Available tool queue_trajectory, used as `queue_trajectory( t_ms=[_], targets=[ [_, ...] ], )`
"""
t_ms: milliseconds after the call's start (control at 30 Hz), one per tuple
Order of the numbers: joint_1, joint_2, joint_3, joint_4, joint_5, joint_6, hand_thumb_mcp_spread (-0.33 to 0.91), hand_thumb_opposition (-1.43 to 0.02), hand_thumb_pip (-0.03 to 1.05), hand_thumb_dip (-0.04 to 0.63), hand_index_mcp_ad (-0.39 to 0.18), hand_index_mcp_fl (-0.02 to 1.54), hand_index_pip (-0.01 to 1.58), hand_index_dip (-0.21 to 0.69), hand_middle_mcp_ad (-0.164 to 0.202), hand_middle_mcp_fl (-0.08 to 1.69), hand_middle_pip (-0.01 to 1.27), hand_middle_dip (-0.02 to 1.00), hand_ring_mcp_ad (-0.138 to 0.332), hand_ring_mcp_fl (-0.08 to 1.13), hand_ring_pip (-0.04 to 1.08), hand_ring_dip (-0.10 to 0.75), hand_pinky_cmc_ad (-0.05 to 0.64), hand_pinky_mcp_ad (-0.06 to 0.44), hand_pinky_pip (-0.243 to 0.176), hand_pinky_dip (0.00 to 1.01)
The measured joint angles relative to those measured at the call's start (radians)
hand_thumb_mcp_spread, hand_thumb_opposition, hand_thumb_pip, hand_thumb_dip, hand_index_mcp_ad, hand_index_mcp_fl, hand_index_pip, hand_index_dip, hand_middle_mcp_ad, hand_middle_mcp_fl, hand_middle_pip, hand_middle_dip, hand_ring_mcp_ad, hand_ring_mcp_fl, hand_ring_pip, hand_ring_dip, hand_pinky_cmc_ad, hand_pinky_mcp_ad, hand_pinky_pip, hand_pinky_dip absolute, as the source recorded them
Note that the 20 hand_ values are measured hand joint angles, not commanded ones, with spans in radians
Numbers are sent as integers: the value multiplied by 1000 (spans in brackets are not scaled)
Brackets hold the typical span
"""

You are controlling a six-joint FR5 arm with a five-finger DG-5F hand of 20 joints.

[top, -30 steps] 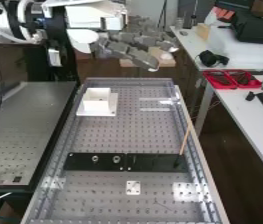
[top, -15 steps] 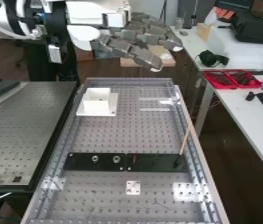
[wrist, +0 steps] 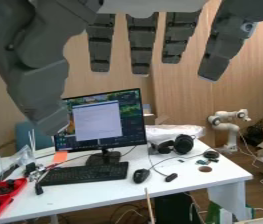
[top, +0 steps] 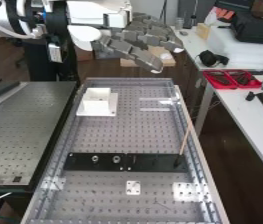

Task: Grab the smaller nut and place it in the white container

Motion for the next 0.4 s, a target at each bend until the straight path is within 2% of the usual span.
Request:
queue_trajectory(
  t_ms=[133,400],
  targets=[
    [-2,1,6,-15,-5,-5,319,-733,667,202,-157,38,304,162,68,120,113,251,113,2,94,138,367,293,-12,253],
    [-21,13,-1,-53,-33,-5,304,-726,667,188,-138,52,150,199,68,120,113,251,115,2,94,138,367,297,-10,262]
  ],
)
